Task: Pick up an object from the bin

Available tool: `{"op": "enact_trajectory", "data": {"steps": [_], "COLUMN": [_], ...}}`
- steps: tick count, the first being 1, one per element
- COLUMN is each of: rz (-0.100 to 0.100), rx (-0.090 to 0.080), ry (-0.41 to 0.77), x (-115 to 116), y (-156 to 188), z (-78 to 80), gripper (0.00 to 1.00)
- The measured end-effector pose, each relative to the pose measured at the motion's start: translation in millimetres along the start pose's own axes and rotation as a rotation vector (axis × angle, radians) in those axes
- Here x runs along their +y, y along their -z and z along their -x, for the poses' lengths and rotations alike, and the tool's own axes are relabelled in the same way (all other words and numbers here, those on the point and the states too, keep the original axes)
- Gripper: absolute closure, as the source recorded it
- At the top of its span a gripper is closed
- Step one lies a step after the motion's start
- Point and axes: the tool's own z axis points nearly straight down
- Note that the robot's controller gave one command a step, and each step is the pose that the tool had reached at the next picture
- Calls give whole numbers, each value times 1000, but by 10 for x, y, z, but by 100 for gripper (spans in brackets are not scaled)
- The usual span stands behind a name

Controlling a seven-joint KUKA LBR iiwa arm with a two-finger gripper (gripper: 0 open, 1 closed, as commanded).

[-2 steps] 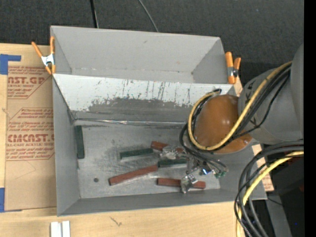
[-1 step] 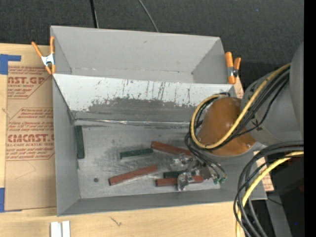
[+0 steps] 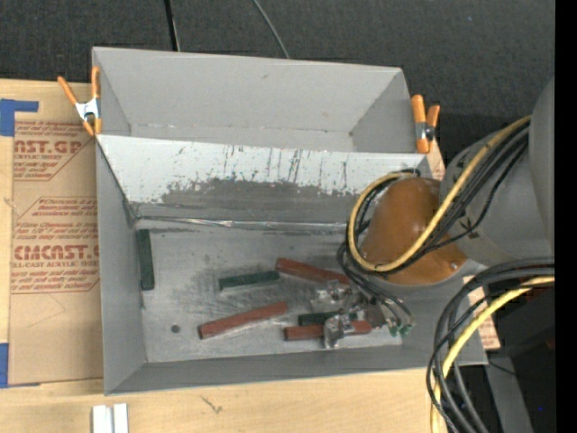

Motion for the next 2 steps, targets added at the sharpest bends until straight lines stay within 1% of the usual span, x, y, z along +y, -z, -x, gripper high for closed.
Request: {"op": "enact_trajectory", "data": {"steps": [1,2], "rz": [0,0], "rx": [-2,-5], "ry": [0,1], "x": [3,6], "y": [52,472], "z": [-6,1], "gripper": [100,100]}}
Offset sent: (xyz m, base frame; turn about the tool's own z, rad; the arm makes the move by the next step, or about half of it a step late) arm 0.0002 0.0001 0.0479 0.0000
